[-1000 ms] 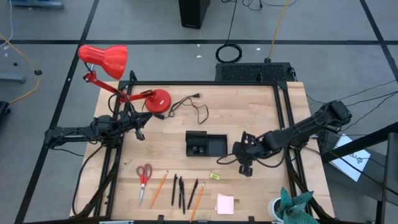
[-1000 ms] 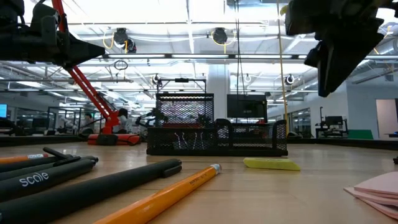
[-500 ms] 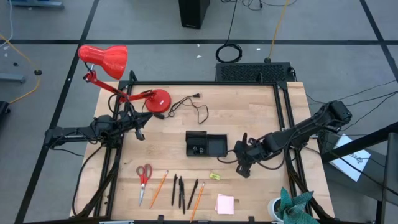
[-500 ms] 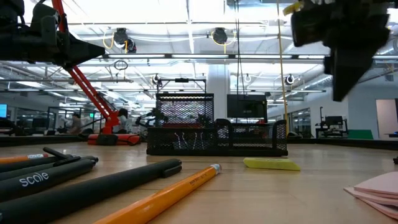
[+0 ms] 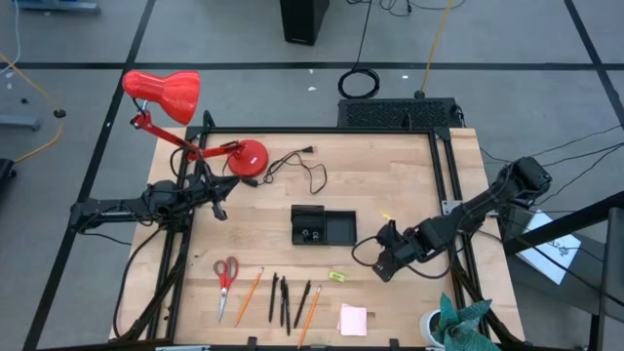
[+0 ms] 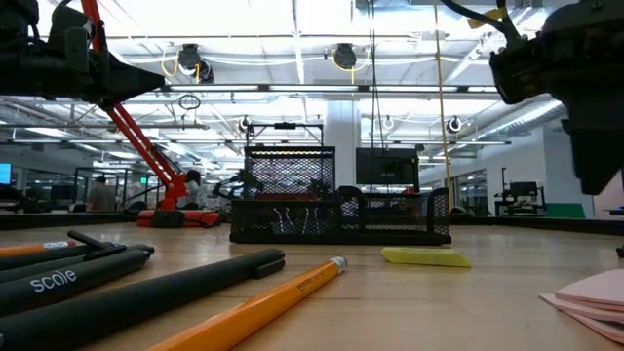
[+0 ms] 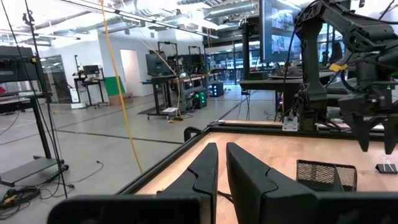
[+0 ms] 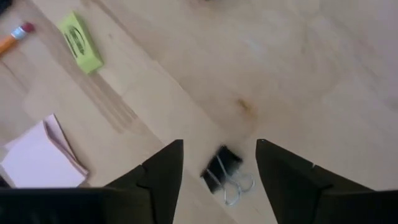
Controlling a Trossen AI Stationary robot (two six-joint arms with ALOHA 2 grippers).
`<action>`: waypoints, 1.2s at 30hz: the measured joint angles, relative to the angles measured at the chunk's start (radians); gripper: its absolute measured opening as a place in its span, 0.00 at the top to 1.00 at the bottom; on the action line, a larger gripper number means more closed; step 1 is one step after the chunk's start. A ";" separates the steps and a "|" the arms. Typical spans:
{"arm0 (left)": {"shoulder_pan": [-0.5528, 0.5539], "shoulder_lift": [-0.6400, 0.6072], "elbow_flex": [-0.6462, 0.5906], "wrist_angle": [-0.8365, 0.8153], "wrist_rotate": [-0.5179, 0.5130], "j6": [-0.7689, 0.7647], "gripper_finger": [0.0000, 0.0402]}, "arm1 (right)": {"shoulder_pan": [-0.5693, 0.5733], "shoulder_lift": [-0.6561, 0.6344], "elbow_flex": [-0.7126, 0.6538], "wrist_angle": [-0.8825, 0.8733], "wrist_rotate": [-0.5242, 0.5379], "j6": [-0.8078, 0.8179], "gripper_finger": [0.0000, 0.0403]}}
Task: Pick and place office supplies into organizer
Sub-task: Put the black binder clip into the desk organizer
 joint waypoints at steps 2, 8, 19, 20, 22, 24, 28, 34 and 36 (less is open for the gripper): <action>0.000 0.000 0.000 0.000 0.000 0.002 0.90 | 0.012 0.000 0.000 -0.024 -0.020 0.022 0.51; 0.000 0.000 0.000 0.000 0.000 0.003 0.90 | 0.058 -0.018 0.000 -0.030 -0.029 0.097 0.55; 0.000 0.000 0.000 0.000 0.000 -0.001 0.90 | 0.104 -0.019 0.000 -0.038 0.016 0.128 0.59; 0.000 0.000 0.000 0.000 0.000 0.000 0.90 | 0.107 -0.019 -0.004 -0.036 0.020 0.129 0.59; 0.000 0.000 0.000 0.000 0.000 0.002 0.90 | 0.112 -0.019 -0.023 -0.027 0.031 0.133 0.59; 0.000 0.000 0.000 0.000 0.000 0.003 0.90 | 0.117 -0.018 -0.054 0.001 0.034 0.143 0.59; 0.000 0.000 0.000 0.000 0.000 0.003 0.90 | 0.117 -0.018 -0.106 0.094 0.011 0.160 0.59; 0.000 0.000 0.000 0.000 0.000 0.003 0.90 | 0.117 -0.018 -0.132 0.142 0.010 0.161 0.61; 0.000 0.000 0.000 0.000 0.000 0.003 0.90 | 0.117 -0.018 -0.132 0.143 0.009 0.161 0.62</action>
